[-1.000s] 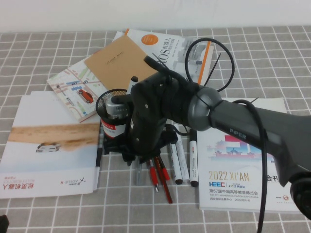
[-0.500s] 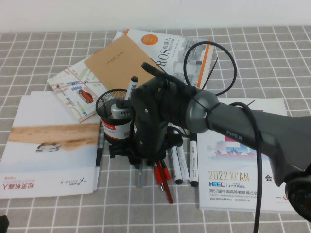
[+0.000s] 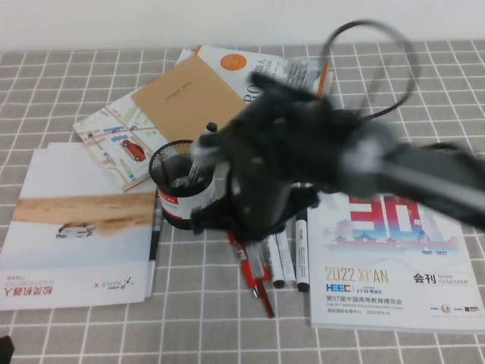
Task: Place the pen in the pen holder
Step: Pick up the pen on the table, then place the pen onto the pen holder
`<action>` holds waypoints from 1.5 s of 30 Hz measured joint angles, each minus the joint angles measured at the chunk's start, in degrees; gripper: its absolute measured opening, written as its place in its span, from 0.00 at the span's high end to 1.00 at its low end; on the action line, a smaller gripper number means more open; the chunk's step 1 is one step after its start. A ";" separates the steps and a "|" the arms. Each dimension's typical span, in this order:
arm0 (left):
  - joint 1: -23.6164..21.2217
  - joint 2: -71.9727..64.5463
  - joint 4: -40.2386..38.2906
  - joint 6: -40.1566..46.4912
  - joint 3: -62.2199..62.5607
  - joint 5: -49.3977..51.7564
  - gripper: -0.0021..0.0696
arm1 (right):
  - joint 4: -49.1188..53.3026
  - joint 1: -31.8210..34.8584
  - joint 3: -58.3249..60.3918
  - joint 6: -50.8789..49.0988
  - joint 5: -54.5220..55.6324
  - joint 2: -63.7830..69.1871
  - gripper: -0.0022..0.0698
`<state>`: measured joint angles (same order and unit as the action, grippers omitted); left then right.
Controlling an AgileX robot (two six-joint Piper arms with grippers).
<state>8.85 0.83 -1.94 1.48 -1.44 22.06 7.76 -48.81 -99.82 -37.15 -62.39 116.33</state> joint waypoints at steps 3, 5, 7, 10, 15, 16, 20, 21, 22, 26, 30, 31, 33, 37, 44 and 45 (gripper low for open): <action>0.00 0.00 0.00 0.00 0.00 0.00 0.97 | 1.18 0.00 8.97 -3.04 9.15 -8.73 0.91; 0.00 0.00 0.00 0.00 0.00 0.00 0.97 | 2.05 0.00 14.82 -3.98 17.52 -13.54 0.91; 0.00 0.00 0.00 0.00 0.00 0.00 0.97 | 4.39 0.00 20.42 -4.35 27.47 -17.50 0.91; 0.00 0.00 0.00 0.00 0.00 0.00 0.97 | 11.19 0.00 28.06 -4.53 47.14 -21.07 0.91; 0.00 0.00 0.00 0.00 0.00 0.00 0.97 | 20.27 1.52 31.78 2.38 80.78 -18.76 0.91; 0.00 0.00 0.00 0.00 0.00 0.00 0.97 | 19.64 1.55 31.37 4.65 84.59 -17.61 0.91; 0.00 0.00 0.00 0.00 0.00 0.00 0.97 | 13.87 2.14 27.45 10.68 93.50 -10.23 0.91; 0.00 0.00 0.00 0.00 0.00 0.00 0.97 | 12.42 2.30 26.24 11.59 93.90 -8.08 0.91; 0.00 0.00 0.00 0.00 0.00 0.00 0.97 | 11.30 2.54 25.28 12.31 93.99 -5.99 0.91; 0.00 0.00 0.00 0.00 0.00 0.00 0.97 | 7.50 3.05 21.48 15.18 94.05 0.48 0.91; 0.00 0.00 0.00 0.00 0.00 0.00 0.97 | 5.27 3.92 20.10 15.84 94.05 3.16 0.91; 0.00 0.00 0.00 0.00 0.00 0.00 0.97 | 5.08 4.22 19.96 15.94 94.05 3.27 0.89; 0.00 0.00 0.00 0.00 0.00 0.00 0.97 | 4.85 4.48 19.71 15.97 93.80 3.27 0.85; 0.00 0.00 0.00 0.00 0.00 0.00 0.97 | 4.71 4.78 19.60 15.97 93.68 3.27 0.66; 0.00 0.00 0.00 0.00 0.00 0.00 0.97 | 5.44 4.78 19.60 15.97 88.31 0.76 0.65; 0.00 0.00 0.00 0.00 0.00 0.00 0.97 | 5.77 4.78 19.60 15.75 86.30 -0.42 0.71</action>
<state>8.85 0.83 -1.94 1.48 -1.44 22.06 13.53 -44.03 -80.22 -21.40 23.91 115.91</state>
